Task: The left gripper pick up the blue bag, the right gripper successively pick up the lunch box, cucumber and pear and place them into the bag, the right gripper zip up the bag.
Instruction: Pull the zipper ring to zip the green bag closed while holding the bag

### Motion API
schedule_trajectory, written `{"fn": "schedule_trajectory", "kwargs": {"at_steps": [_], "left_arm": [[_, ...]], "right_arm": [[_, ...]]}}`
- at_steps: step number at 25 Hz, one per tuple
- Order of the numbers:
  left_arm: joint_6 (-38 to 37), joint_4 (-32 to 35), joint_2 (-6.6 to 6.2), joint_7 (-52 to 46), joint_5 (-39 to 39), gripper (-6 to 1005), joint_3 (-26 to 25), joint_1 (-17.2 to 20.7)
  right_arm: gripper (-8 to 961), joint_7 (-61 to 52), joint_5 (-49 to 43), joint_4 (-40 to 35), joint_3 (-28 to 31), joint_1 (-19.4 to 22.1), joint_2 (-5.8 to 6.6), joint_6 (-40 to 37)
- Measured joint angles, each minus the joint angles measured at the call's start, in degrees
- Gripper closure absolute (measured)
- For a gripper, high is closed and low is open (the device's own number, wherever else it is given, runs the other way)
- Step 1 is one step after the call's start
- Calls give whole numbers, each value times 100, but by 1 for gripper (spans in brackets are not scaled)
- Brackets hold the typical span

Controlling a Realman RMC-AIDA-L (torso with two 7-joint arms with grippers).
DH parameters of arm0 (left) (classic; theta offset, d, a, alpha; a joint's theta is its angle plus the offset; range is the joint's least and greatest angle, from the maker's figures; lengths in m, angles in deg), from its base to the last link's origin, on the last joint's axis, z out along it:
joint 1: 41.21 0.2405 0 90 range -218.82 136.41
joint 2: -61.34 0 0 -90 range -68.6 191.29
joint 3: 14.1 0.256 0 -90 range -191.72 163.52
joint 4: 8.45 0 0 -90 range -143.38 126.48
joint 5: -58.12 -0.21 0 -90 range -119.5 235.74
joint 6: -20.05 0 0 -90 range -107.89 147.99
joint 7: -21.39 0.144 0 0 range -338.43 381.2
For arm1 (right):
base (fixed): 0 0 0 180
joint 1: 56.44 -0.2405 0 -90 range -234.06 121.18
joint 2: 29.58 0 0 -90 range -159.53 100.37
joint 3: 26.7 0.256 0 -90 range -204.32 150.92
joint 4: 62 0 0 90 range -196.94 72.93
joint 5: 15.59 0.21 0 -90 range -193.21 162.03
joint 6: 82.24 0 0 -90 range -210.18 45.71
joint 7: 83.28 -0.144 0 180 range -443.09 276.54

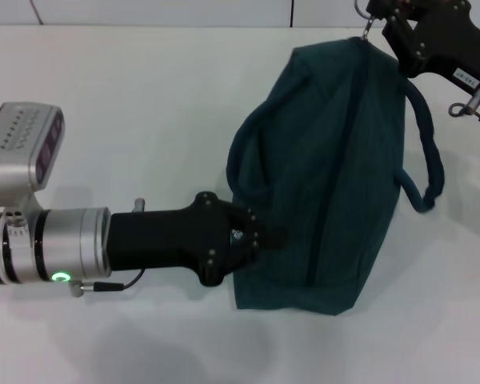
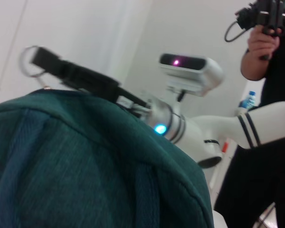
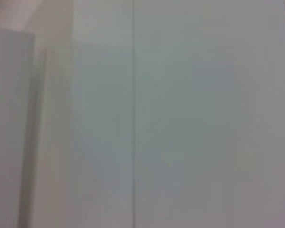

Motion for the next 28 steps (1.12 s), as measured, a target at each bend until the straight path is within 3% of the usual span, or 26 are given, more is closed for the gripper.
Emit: {"fn": "schedule_trajectory", "kwargs": {"at_steps": [10, 17, 24, 28], "left_arm": [[-20, -2, -32, 23, -146, 934, -55, 18], [232, 127, -60, 68, -100, 934, -789, 376], [412, 794, 107, 77, -71, 933, -1171, 803], [414, 930, 100, -11, -38, 804, -1603, 811]], "right_arm": [[936, -256, 7, 74, -50, -57, -34, 699], [936, -1558, 35, 79, -33, 6, -27, 517], [936, -2110, 126, 83, -4, 42, -10, 213], [935, -2118, 153, 83, 3, -8, -10, 221]]}}
